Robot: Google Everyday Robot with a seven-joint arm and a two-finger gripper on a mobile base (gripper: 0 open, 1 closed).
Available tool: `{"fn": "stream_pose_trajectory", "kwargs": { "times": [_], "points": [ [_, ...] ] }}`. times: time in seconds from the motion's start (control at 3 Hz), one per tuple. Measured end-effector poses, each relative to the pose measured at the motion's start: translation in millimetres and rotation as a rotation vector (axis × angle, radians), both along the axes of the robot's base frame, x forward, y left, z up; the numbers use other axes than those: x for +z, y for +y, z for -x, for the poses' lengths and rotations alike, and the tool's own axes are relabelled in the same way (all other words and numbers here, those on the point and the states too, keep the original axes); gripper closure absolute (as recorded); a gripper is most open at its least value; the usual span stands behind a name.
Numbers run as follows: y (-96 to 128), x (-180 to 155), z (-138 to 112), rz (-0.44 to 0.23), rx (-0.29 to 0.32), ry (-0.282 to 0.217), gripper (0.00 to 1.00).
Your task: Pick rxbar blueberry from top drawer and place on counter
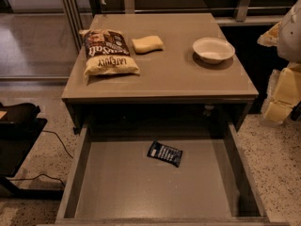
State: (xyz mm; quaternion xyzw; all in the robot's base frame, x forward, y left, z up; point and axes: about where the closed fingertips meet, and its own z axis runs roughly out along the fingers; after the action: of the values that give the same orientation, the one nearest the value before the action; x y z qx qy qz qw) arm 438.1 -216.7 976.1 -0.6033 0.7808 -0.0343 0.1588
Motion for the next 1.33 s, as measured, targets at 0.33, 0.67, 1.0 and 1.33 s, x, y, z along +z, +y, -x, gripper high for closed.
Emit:
{"fn": "stream_pose_trajectory", "kwargs": {
  "times": [0.33, 0.67, 1.0, 1.33],
  "points": [
    [0.0, 0.0, 0.0, 0.000, 0.000, 0.000, 0.00],
    [9.8, -12.3, -0.8, -0.034, 0.019, 0.009, 0.00],
    [22.1, -41.6, -2.8, -0.096, 0.027, 0.021, 0.00],
    [30.5, -83.1, -4.5, -0.205, 0.031, 0.021, 0.00]
  ]
}}
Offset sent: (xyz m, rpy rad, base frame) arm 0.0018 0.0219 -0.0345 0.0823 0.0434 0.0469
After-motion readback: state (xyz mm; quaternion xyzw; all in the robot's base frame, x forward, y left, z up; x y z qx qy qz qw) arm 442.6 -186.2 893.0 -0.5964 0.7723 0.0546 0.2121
